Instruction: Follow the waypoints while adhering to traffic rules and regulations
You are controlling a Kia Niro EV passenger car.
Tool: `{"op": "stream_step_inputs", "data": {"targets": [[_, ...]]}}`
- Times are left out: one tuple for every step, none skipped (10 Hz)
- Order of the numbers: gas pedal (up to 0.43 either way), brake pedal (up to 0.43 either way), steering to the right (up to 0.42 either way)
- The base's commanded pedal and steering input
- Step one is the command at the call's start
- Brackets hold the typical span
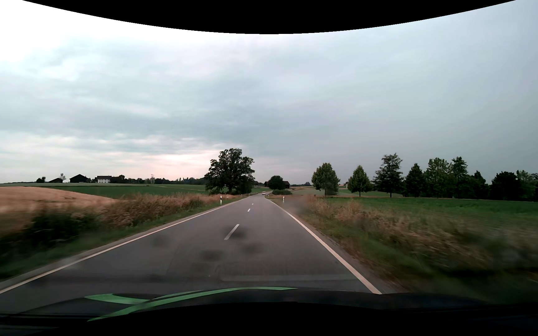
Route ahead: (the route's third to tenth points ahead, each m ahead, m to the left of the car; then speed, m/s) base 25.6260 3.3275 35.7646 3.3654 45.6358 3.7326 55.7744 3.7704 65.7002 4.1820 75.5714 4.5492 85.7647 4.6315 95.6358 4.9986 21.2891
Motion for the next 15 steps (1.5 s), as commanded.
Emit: {"op": "stream_step_inputs", "data": {"targets": [[0.138,0.0,-0.007],[0.15,0.0,-0.007],[0.15,0.0,-0.007],[0.15,0.0,-0.007],[0.15,0.0,-0.007],[0.15,0.0,-0.007],[0.15,0.0,-0.007],[0.15,0.0,-0.006],[0.15,0.0,-0.004],[0.15,0.0,-0.004],[0.15,0.0,-0.003],[0.157,0.0,-0.001],[0.157,0.0,-0.001],[0.157,0.0,0.0],[0.169,0.0,-0.001]]}}
